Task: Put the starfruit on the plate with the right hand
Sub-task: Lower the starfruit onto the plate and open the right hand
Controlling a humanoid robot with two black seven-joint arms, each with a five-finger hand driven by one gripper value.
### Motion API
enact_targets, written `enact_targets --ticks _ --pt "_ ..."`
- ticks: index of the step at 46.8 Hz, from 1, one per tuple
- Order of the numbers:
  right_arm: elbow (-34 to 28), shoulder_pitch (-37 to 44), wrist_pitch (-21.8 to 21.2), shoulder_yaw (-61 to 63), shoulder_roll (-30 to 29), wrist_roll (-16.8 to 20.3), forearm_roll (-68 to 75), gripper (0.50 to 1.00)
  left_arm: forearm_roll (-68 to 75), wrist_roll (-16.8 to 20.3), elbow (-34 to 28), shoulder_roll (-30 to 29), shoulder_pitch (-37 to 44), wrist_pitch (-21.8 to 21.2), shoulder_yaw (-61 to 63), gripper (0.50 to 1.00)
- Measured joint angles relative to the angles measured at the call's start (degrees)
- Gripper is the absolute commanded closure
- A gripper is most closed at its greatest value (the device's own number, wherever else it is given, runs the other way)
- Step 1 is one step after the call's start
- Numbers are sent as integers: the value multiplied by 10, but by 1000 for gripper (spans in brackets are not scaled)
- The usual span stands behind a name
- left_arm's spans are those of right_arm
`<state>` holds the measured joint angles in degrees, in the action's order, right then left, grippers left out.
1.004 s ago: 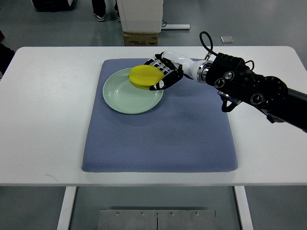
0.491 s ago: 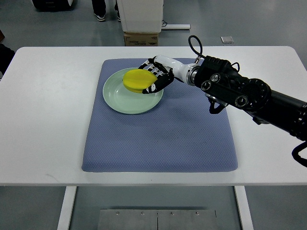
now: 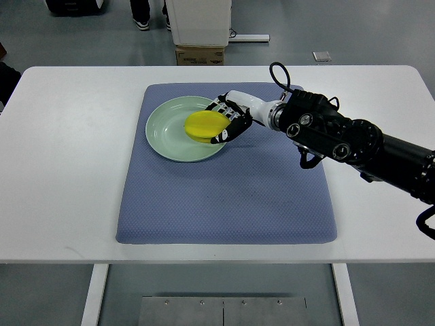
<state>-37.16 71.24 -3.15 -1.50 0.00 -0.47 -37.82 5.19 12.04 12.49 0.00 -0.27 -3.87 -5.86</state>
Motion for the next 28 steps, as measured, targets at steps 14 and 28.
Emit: enact_targets --ticks 14,28 --pt "-4 -3 0 0 0 1 -1 722 0 0 0 0 0 0 0 500" --pt "-5 -3 0 -9 0 0 -1 519 0 0 0 0 0 0 0 500"
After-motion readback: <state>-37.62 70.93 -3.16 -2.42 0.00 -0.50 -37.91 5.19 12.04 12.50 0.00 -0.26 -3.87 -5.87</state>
